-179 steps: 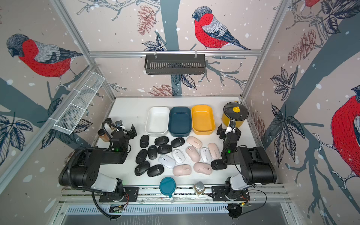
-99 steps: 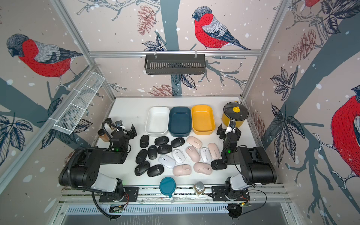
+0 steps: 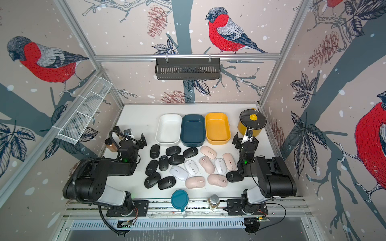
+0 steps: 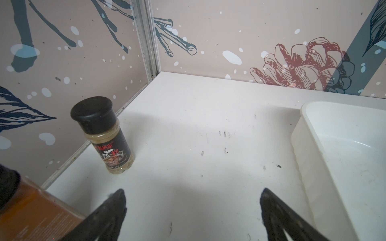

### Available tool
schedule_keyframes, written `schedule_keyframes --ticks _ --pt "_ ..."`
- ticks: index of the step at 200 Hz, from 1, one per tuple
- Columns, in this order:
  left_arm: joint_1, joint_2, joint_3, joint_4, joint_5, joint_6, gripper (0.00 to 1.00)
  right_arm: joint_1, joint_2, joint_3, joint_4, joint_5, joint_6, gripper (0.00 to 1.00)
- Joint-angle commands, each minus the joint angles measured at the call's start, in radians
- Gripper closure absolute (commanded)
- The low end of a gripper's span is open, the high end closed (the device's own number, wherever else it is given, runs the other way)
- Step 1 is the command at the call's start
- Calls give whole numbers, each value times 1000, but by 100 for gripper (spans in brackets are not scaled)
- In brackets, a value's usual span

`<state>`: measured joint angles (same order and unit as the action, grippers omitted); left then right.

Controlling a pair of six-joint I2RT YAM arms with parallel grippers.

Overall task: Place the mice by color into the storage box
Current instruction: Pick up the mouse from the center of the board.

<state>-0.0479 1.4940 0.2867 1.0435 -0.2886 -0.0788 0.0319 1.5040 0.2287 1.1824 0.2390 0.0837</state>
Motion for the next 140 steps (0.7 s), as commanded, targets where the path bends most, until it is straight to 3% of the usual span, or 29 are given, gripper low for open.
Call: schedule_keyframes --ticks 1,35,50,67,84,111,140 --pt "-1 -2 2 47 -1 -6 2 -1 -1 4 20 -10 10 1" --pt "-2 -3 0 47 0 -6 2 -2 -1 6 20 -12 10 1" --pt "-2 -5 -3 50 0 -6 6 1 -6 0 25 -10 8 2" --pt "-1 -27 -10 84 6 41 13 28 -39 23 11 121 13 3" --pt "-16 -127 32 -92 -19 9 17 78 -141 137 -285 242 22 7" --pt "-111 -269 83 -268 -211 5 19 150 -246 286 -607 364 127 11" --pt "-205 -378 267 -659 -319 -180 22 222 -371 384 -900 404 293 12"
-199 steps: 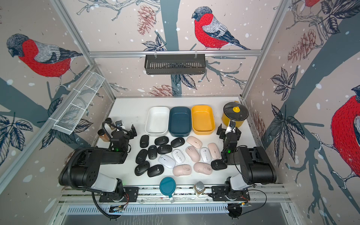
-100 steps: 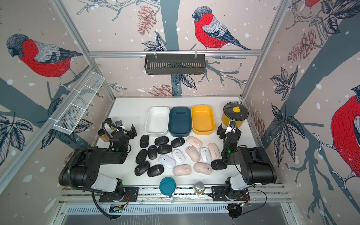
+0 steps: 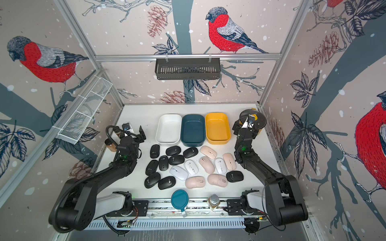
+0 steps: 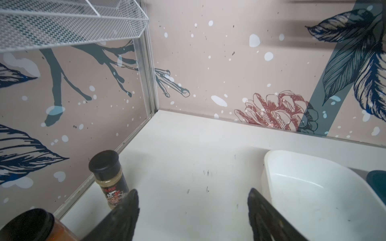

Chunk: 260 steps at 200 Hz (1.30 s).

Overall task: Place the mice by color into the storage box
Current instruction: Pick up the mouse from the center of the board.

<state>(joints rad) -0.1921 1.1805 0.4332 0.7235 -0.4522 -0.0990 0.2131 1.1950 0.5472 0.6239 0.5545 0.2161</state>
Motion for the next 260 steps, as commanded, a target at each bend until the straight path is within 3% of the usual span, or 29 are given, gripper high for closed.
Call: schedule_keyframes --ticks 1,22,75,139,196,260 --pt "-65 -66 127 -355 -158 -172 22 44 -65 68 -349 88 164 12" --pt "-151 -113 271 -615 -123 -310 24 116 -116 109 -505 143 221 15" --pt "-194 -127 477 -898 77 -230 22 257 -157 185 -921 106 512 16" --pt "-194 -127 423 -825 196 -140 21 428 -239 136 -1266 57 992 17" --pt "-194 -116 403 -841 180 -152 21 574 -303 121 -1565 -68 1490 20" --pt "-193 -124 384 -829 147 -146 20 599 -342 71 -1612 -243 1656 21"
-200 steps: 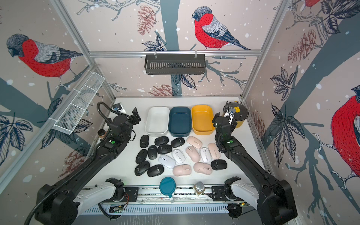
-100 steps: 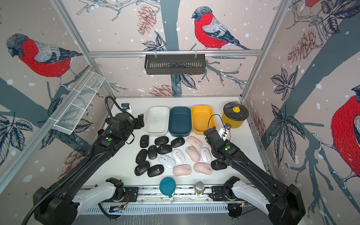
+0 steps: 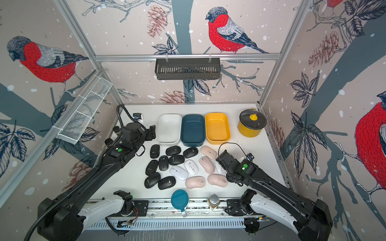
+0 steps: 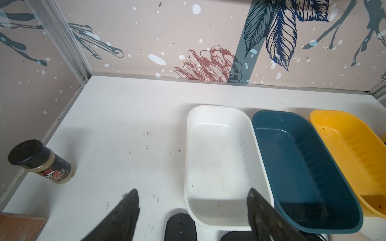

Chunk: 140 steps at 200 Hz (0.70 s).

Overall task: Place the mice by color into the storage box
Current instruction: Pick up the mouse from the center of the board.

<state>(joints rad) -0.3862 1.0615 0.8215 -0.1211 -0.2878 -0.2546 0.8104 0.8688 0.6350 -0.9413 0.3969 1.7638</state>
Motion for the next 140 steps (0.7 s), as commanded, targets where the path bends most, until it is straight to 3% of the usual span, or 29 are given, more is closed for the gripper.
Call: schedule_keyframes --ticks 1,40,80,140 --pt "1 -5 -4 15 -18 10 20 1 -17 -19 -46 -89 109 21" --pt "1 -7 -8 19 -17 10 20 -7 -50 -68 -25 -177 170 21" --pt "1 -15 -10 19 -22 9 20 -35 -48 -77 -37 -164 168 21" --pt "1 -21 -17 28 -26 6 20 -238 -42 -125 26 -213 -20 21"
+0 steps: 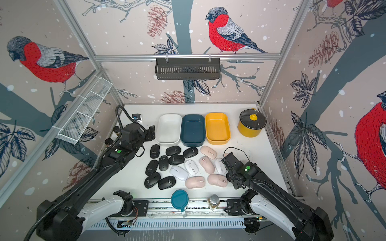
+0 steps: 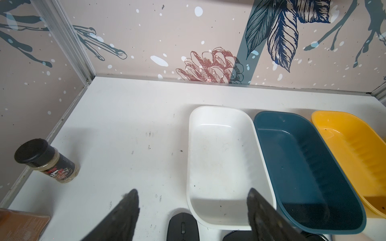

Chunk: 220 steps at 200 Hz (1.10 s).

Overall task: Place the mice by color into the storage box
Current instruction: Pick up the mouse from the center of the board.

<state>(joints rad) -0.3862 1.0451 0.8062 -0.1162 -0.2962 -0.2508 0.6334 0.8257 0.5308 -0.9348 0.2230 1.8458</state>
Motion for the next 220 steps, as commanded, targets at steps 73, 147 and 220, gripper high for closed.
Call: schedule_keyframes --ticks 73,147,220 --pt "1 -17 -10 24 -44 2 20 -169 29 -82 111 -121 -211 22" --pt "1 -23 -15 23 -65 3 20 -231 86 -90 128 -137 -286 22" --pt "1 -48 -28 30 -87 1 20 -274 174 -88 167 -193 -369 22"
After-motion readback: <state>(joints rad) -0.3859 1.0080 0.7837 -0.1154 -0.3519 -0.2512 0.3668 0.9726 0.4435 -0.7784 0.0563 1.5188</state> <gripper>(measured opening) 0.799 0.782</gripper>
